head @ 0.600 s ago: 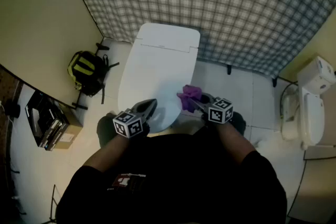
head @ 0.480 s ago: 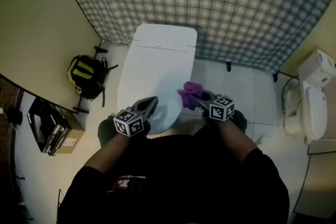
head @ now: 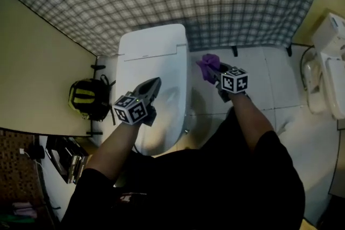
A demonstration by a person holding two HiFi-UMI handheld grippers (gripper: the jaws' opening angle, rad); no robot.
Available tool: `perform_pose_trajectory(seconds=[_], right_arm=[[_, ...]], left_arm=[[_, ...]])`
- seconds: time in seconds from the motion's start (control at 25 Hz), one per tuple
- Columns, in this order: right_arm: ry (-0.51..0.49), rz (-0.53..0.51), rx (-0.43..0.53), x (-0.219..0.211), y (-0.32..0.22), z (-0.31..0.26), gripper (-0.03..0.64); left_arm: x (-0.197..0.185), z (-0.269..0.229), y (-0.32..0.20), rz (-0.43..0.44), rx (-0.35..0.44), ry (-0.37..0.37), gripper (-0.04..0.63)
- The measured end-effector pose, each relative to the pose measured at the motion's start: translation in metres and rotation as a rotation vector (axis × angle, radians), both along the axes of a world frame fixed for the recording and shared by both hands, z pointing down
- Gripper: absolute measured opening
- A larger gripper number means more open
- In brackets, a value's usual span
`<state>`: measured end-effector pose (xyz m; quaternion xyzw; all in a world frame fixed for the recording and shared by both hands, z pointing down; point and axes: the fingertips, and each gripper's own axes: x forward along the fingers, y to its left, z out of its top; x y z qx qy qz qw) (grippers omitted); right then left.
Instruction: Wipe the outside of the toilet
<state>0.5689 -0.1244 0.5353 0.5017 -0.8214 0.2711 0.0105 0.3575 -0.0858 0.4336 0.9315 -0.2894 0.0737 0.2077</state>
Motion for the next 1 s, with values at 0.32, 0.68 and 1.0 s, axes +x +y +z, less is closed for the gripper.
perform_pose_trajectory(seconds=[0.32,0.68,1.0], right_arm=[[-0.045,0.174,-0.28,0.06,-0.109,0.162,0.104],[-0.087,0.127,-0.492,0.01,-0.178,0.326,0.106],[-0.205,0.099,-0.49,-0.034,-0.219,0.352,0.094]], left_arm=[[0.053,0.031,-0.112,0.009,-0.018,-0.134,-0.005],[0.092,0.074,-0.127,0.159,0.079,-0.198,-0.005],[0.081,0.086,-0.137,0.137,0.06,-0.192,-0.005]])
